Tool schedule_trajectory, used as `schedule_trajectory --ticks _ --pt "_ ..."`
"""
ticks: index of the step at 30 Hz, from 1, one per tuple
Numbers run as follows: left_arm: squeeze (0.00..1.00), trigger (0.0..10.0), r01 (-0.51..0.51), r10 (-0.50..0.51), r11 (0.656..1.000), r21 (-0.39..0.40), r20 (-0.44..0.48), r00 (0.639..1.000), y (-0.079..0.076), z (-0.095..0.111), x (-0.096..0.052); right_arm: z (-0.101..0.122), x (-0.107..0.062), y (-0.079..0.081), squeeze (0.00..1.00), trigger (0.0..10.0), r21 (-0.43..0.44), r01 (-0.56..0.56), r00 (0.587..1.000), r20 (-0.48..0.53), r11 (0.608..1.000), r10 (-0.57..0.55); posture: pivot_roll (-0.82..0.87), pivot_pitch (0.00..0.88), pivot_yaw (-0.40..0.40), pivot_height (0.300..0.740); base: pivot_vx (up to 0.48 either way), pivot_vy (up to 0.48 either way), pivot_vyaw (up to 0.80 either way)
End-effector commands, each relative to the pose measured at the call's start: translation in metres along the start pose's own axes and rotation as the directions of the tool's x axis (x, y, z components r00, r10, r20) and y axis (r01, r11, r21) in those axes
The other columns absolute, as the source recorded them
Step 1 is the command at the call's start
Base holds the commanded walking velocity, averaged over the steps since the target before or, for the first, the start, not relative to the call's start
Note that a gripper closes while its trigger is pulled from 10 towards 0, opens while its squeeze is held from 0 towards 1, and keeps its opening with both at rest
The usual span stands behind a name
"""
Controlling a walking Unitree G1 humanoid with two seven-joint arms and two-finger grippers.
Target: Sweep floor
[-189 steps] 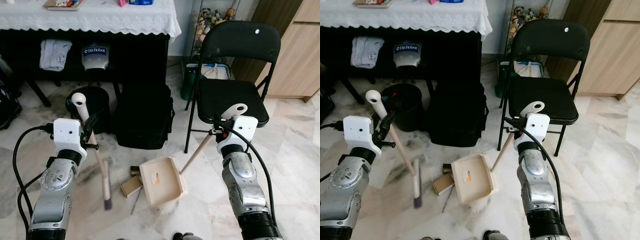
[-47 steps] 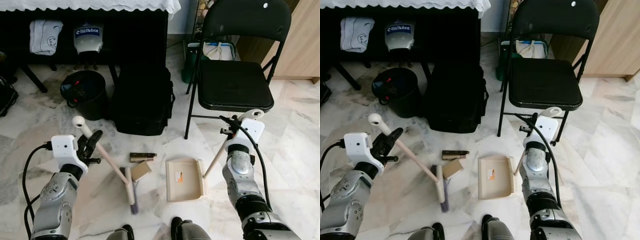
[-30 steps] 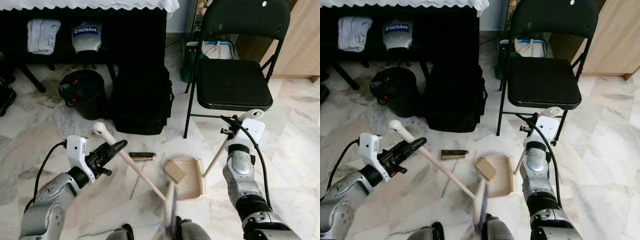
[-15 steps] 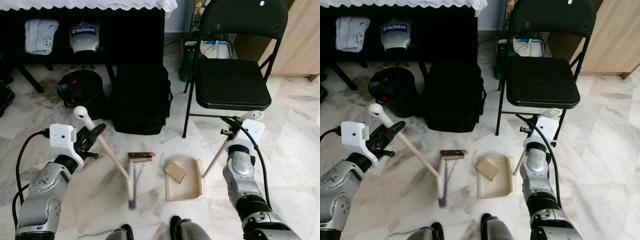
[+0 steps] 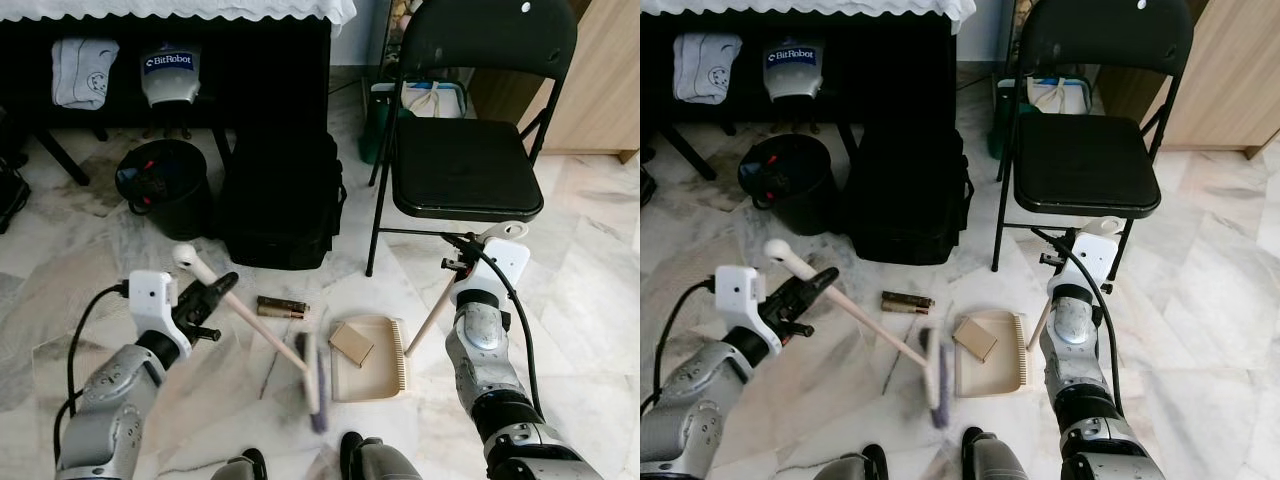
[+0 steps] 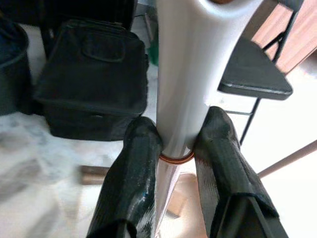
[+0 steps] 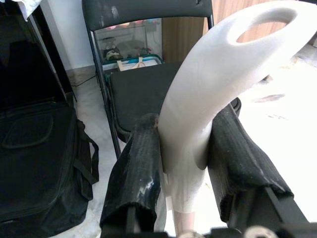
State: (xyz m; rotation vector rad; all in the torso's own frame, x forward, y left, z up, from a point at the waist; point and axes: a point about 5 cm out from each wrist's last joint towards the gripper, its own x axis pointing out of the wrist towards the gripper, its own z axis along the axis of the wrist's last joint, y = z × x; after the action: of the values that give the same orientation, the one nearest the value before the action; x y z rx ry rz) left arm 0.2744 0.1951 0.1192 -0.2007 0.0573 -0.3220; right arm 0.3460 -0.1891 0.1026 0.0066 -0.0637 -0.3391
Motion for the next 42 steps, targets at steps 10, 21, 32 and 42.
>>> schedule_trajectory --ticks 10,21,32,42 --pt "0.00 10.0 0.017 0.016 0.972 -0.233 0.138 0.990 -0.005 0.017 0.002 0.001 0.000 0.001 0.00 10.0 0.007 0.002 1.000 0.008 1.000 -0.002 -0.02 0.254 -0.010 0.740 0.000 0.000 0.00" --pt "0.00 10.0 0.051 -0.020 0.973 -0.226 0.135 0.991 -0.006 0.021 -0.001 0.000 0.000 0.004 0.00 10.0 0.013 -0.006 1.000 0.004 1.000 0.006 -0.02 0.235 -0.004 0.740 0.000 0.000 0.00" --pt "0.00 10.0 -0.015 0.028 0.994 -0.108 0.113 0.993 0.012 0.032 -0.008 -0.001 -0.001 0.003 0.00 10.0 0.015 -0.005 1.000 0.001 1.000 0.005 -0.02 0.222 -0.001 0.740 0.000 0.000 0.00" --pt "0.00 10.0 -0.020 0.038 0.994 -0.108 0.164 0.986 0.017 0.047 -0.009 -0.002 -0.002 0.005 0.00 10.0 0.015 -0.010 1.000 -0.004 1.000 0.010 -0.01 0.232 -0.002 0.740 0.000 0.000 0.00"
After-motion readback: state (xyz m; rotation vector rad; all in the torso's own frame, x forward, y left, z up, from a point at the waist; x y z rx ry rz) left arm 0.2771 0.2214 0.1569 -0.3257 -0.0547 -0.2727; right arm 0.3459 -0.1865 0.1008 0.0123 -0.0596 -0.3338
